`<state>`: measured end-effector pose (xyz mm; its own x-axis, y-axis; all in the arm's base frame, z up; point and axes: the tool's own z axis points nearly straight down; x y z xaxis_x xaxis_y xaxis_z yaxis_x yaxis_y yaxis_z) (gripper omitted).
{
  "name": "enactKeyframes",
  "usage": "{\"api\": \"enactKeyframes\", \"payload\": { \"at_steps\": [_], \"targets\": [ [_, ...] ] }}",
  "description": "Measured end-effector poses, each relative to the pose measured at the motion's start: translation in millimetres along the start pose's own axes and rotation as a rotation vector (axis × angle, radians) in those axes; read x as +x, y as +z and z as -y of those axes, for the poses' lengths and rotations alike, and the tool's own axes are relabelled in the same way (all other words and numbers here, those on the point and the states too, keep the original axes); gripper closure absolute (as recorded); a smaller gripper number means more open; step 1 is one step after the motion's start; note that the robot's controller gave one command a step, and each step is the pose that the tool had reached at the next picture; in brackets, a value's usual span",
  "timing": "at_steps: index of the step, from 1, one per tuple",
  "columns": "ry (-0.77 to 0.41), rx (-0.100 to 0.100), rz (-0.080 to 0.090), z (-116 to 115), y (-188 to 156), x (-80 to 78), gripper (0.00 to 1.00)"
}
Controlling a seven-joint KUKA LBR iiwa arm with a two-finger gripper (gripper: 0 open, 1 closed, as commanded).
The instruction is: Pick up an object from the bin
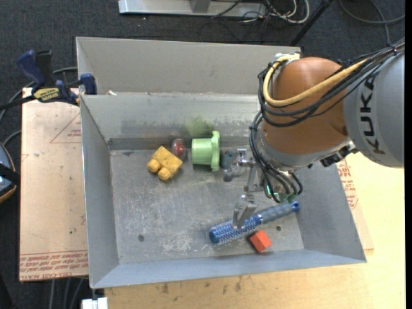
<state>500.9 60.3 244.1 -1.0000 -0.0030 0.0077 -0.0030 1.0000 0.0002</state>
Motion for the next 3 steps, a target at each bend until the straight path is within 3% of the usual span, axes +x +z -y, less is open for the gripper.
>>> {"api": "enactKeyframes", "payload": {
  "at_steps": [1,2,3],
  "targets": [
    [-0.233,-0.002,0.015,43.5,171.0,-23.6,0.0],
    [-0.232,-0.001,0.018,43.5,167.6,-24.9,1.0],
    [-0.259,0.001,0.016,25.8,35.8,-27.3,1.0]
  ]
}}
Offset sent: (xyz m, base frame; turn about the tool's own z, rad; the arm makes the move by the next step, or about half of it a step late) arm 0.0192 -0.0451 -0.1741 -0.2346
